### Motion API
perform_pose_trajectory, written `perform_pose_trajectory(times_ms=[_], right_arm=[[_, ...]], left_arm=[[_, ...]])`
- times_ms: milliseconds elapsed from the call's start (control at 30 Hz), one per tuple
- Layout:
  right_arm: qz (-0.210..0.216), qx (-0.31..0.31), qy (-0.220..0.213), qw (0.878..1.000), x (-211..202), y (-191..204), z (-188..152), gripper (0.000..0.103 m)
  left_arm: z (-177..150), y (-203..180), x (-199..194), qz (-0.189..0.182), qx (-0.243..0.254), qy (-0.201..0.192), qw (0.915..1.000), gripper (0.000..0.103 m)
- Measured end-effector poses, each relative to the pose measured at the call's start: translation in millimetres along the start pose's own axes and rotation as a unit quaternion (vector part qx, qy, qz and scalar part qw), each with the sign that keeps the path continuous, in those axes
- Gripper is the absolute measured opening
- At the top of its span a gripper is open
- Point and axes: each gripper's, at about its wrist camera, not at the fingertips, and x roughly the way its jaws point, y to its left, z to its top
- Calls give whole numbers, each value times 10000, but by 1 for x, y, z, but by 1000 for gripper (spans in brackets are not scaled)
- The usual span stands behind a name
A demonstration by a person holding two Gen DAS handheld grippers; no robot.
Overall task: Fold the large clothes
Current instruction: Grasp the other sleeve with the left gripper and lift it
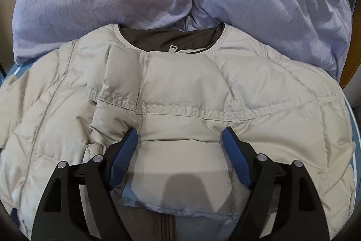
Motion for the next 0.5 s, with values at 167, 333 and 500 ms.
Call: perform_pose_trajectory(times_ms=[167,333,500], right_arm=[[147,110,-10,9998,1,-6,0,82],[250,184,-19,9995,2,-9,0,82],[351,245,-35,9991,2,-11,1,83]], left_arm=[[1,5,-4,-139,-86,144,9998,101],[8,42,-33,-327,-551,165,9978,101],[16,115,-62,430,-978,-106,9942,101]])
